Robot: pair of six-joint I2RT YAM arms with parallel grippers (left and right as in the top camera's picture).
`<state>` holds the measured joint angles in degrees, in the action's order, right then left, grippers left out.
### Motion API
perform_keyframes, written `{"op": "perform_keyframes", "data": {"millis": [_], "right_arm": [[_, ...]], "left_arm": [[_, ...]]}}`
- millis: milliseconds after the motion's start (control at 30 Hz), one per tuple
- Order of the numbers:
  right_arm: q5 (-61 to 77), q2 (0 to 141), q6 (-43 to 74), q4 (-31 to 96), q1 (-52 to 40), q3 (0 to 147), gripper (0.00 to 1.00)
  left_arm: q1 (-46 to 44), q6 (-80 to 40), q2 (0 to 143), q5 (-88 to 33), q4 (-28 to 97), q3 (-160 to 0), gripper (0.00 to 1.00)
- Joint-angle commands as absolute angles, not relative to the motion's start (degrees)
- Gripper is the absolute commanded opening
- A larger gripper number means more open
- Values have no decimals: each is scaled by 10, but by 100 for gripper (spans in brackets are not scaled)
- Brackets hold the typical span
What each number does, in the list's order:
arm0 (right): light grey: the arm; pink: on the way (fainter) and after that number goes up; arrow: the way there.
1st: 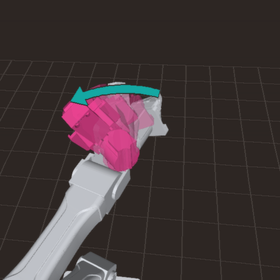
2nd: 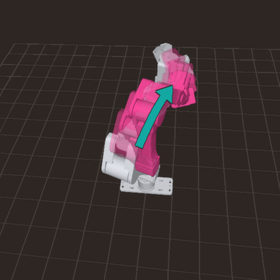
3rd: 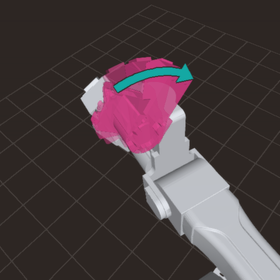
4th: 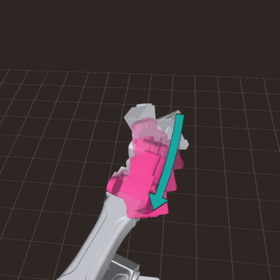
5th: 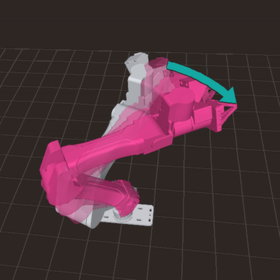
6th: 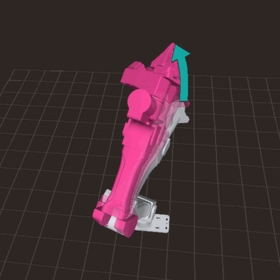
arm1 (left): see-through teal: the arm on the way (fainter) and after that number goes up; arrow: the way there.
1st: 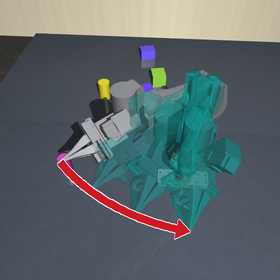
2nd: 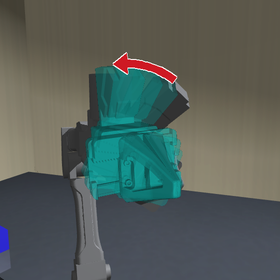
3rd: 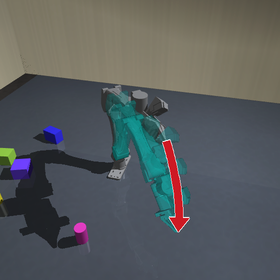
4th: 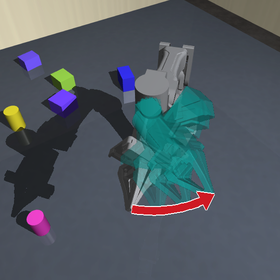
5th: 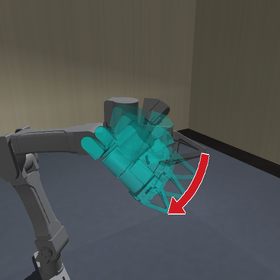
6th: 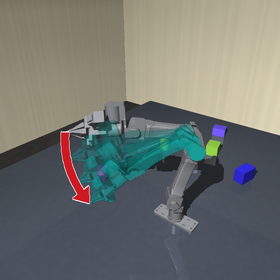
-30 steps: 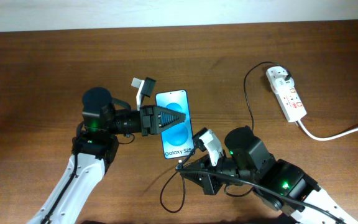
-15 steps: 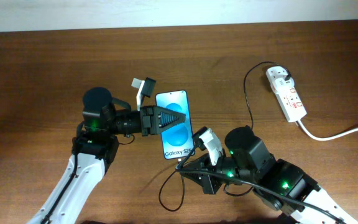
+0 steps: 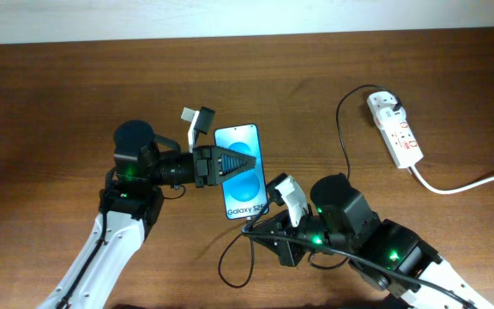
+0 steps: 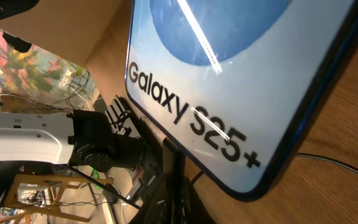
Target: Plug charger to phone and switch on socket
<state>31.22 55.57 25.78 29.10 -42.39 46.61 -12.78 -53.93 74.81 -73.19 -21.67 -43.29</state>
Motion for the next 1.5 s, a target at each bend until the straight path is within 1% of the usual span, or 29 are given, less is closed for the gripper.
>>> {"op": "perform_keyframes", "data": {"millis": [0, 133, 433, 800, 1033, 1333, 1467], "right_arm": [[302, 550, 260, 276, -427, 486, 4], [293, 550, 260, 274, -427, 492, 4], [278, 550, 260, 252, -427, 499, 4], [230, 559, 260, 237, -427, 500, 4], [217, 561, 260, 199, -427, 500, 4], [207, 554, 260, 176, -427, 500, 4], [198, 553, 260, 144, -427, 500, 4]], "left_arm": [[-130, -514, 750, -764, -218, -440, 0], [-130, -511, 750, -771, -216, -440, 0], [-133, -463, 750, -787, -158, -440, 0], [-142, -462, 750, -782, -157, -440, 0], [-171, -462, 750, -782, -157, -440, 0], [-173, -461, 750, -787, -139, -440, 0], [-173, -461, 750, -787, -136, -440, 0]]}}
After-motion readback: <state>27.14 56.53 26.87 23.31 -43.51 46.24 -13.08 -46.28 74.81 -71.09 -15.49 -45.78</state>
